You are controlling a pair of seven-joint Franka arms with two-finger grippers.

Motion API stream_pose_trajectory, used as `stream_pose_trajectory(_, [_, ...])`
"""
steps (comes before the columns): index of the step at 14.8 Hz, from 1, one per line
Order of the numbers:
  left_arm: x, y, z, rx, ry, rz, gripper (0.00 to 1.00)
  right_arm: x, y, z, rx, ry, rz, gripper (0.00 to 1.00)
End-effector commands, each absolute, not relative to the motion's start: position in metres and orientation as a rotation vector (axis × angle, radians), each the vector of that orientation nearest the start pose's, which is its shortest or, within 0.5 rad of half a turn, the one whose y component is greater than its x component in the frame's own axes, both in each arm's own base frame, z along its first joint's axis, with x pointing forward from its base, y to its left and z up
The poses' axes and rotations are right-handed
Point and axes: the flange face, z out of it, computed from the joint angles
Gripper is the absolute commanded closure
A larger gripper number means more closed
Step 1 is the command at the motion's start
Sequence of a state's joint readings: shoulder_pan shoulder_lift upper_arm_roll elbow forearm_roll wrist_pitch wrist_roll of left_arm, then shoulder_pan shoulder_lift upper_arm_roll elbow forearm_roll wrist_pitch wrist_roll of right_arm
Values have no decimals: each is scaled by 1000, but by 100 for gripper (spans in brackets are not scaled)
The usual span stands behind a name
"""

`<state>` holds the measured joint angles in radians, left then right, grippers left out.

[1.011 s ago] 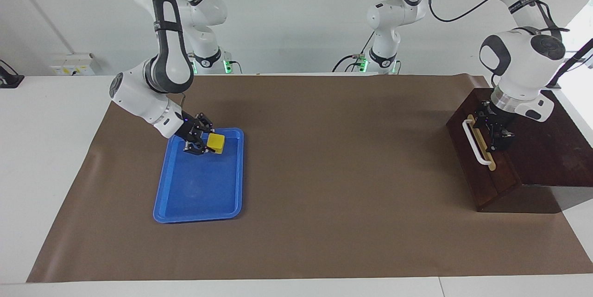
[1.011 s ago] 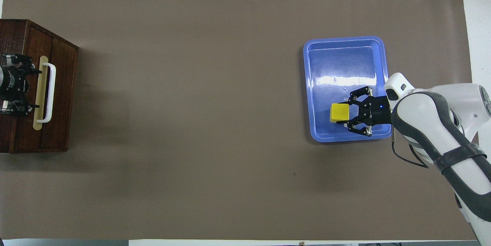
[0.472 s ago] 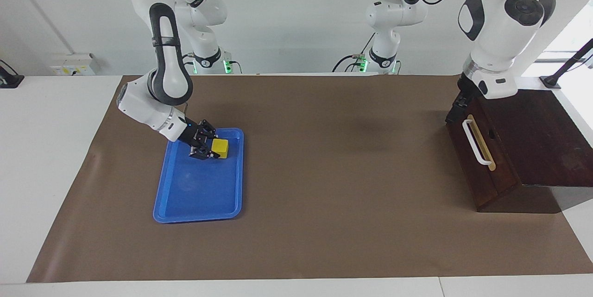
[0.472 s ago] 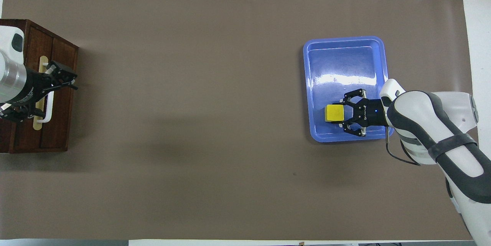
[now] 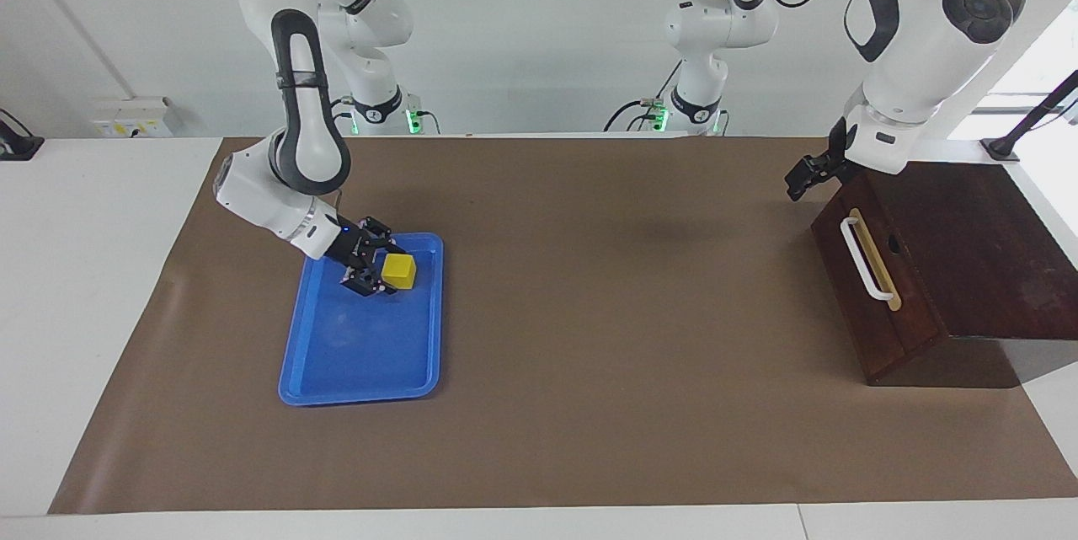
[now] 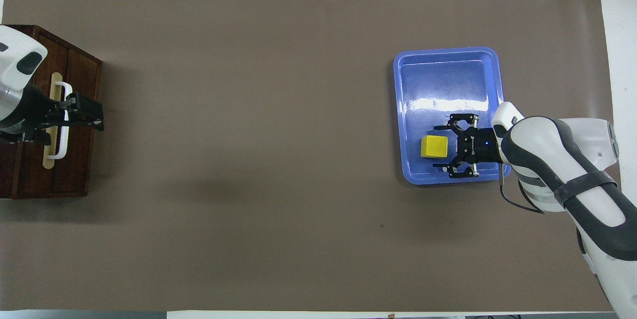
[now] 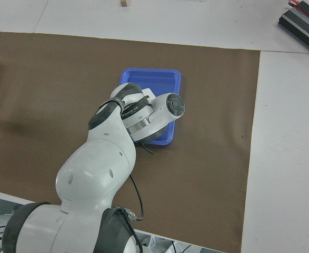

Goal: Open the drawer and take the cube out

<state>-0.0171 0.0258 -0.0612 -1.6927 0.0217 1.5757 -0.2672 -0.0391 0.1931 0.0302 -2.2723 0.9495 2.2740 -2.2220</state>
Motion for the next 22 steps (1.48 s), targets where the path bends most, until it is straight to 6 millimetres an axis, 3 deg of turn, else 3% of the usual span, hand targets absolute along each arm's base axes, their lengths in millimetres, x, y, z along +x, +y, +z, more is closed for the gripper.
stream_pose_trajectory(1, [554, -52, 560, -3090, -196, 244, 0, 534, 22, 283, -1871, -1764, -742, 0])
stream_pose_trajectory(6, [544, -59, 569, -3089, -168, 246, 0, 547, 40, 348, -1863, -1658, -743, 0])
stream_pose_trajectory(7, [544, -59, 570, -3090, -166, 243, 0, 555, 50, 384, -1836, -1680, -702, 0])
stream_pose_trajectory(9, [546, -59, 572, -3093, -168, 225, 0, 558, 58, 428, -1834, -1650, -664, 0])
stream_pose_trajectory(14, [546, -55, 574, -3099, -85, 231, 0, 552, 72, 514, -1838, -1661, -635, 0])
stream_pose_trajectory(17, [547, -45, 578, -3104, -64, 226, 0, 537, 82, 577, -2041, -1561, -526, 0])
stream_pose_trajectory(22, [547, -36, 590, -3105, 45, 217, 0, 528, 74, 626, -2411, -1162, -265, 0])
